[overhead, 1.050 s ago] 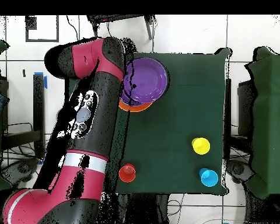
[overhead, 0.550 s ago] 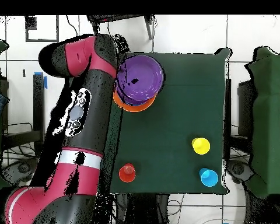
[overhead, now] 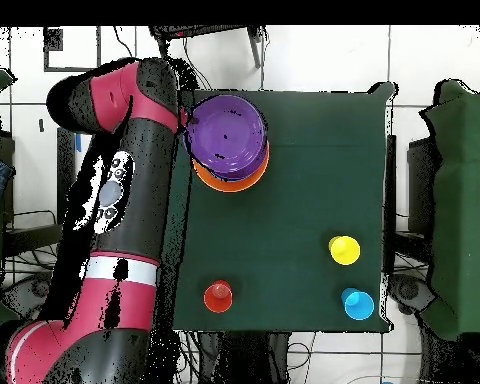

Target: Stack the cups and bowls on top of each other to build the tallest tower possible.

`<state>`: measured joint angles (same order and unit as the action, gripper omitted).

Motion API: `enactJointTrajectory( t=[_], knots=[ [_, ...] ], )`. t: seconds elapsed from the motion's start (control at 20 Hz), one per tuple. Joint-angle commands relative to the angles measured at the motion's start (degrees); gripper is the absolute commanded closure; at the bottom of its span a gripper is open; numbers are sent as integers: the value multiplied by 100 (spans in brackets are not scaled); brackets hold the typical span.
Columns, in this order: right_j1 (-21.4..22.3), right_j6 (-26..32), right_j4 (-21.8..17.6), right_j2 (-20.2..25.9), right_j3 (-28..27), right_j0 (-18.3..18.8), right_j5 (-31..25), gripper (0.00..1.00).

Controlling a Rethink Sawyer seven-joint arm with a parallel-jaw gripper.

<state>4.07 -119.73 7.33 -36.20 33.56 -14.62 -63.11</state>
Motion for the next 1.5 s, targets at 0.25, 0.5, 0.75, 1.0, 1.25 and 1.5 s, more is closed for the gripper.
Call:
enactJointTrajectory(
  t=[0.25,0.5,0.75,1.0,1.25,1.5],
  knots=[
    [118,-1005,140,346,233,-10,-262,100],
    [182,-949,163,421,412,6,-110,100],
    [277,-809,111,434,571,-6,-76,100],
    [311,-735,73,440,636,5,-25,100],
    [316,-690,28,411,654,0,-52,100],
    [337,-554,-17,402,648,56,-52,100]
  ],
)
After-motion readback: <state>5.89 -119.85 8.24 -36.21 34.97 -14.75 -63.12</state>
